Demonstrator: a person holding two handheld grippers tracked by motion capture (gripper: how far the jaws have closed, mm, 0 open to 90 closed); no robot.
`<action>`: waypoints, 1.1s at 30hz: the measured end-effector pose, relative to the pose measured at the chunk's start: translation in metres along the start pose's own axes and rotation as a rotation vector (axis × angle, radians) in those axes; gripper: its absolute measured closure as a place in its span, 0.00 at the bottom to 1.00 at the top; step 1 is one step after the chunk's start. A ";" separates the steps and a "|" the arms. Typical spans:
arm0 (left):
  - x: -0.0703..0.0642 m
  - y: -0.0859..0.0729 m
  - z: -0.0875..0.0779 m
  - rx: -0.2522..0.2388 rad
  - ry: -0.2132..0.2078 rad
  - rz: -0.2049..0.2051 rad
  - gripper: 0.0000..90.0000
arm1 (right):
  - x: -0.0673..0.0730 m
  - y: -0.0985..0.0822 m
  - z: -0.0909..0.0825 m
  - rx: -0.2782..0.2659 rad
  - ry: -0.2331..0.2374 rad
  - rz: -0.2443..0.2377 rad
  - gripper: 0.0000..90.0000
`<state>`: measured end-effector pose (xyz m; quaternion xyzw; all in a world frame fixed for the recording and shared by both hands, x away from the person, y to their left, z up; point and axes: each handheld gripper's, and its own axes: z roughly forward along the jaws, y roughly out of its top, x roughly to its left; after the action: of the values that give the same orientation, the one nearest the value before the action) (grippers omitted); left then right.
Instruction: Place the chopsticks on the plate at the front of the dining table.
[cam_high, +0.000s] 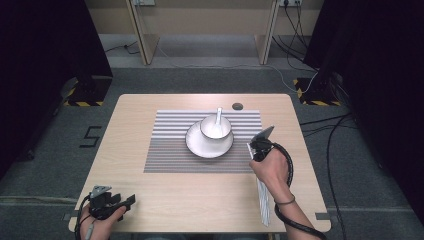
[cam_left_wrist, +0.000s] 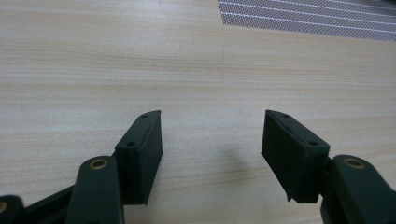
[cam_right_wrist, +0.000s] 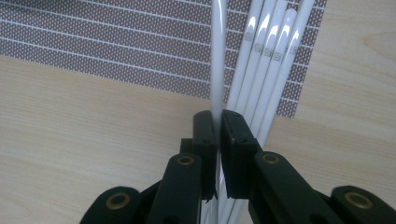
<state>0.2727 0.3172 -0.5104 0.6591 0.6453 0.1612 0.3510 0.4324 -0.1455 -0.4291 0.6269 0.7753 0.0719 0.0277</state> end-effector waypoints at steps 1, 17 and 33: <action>0.000 0.000 0.000 0.001 0.000 0.001 0.43 | 0.001 0.000 0.000 -0.001 0.000 0.000 0.95; 0.001 0.000 0.000 0.001 0.001 0.000 0.42 | 0.012 0.005 0.000 -0.003 0.005 -0.017 0.95; 0.001 0.000 0.000 0.002 -0.001 0.001 0.42 | 0.018 0.007 0.001 -0.004 0.004 -0.027 0.95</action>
<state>0.2730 0.3177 -0.5104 0.6597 0.6450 0.1603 0.3508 0.4355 -0.1260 -0.4279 0.6162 0.7835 0.0744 0.0283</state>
